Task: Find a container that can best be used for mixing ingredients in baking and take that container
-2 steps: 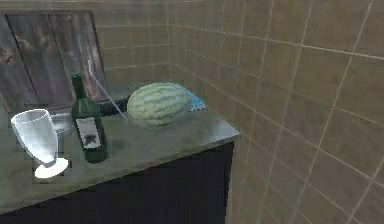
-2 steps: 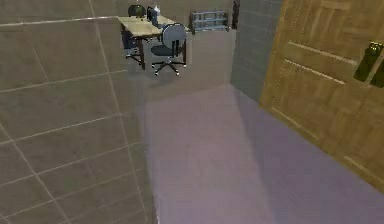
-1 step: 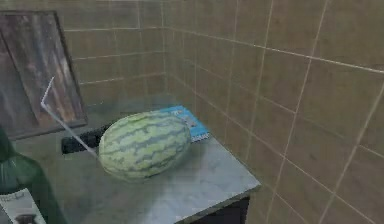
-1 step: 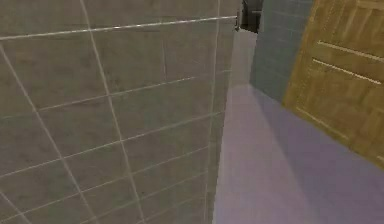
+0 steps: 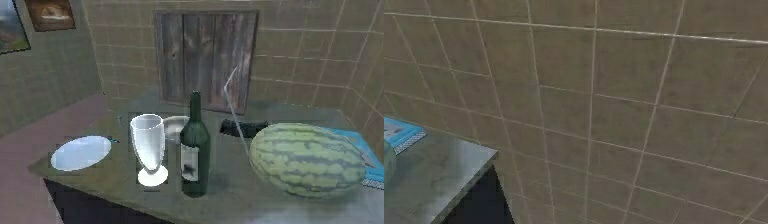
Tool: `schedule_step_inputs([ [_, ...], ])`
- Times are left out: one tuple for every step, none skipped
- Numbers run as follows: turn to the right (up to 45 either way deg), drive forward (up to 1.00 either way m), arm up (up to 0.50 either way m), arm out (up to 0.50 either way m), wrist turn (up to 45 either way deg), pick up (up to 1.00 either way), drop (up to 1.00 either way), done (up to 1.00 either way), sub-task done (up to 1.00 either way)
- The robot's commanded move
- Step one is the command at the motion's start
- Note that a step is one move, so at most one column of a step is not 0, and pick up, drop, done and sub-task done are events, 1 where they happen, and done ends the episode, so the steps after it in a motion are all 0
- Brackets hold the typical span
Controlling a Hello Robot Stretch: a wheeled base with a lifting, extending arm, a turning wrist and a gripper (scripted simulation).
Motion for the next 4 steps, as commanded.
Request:
schedule_step_inputs([
  [-45.0, 0.0, 0.0, 0.0, 0.0, 0.0, 0.0, 0.0, 0.0],
  [-42.0, 0.0, 0.0, 0.0, 0.0, 0.0, 0.0, 0.0, 0.0],
  [0.0, 0.0, 0.5, 0.0, 0.0, 0.0, 0.0, 0.0, 0.0],
  [0.0, 0.0, 0.38, 0.0, 0.0, 0.0, 0.0, 0.0, 0.0],
])
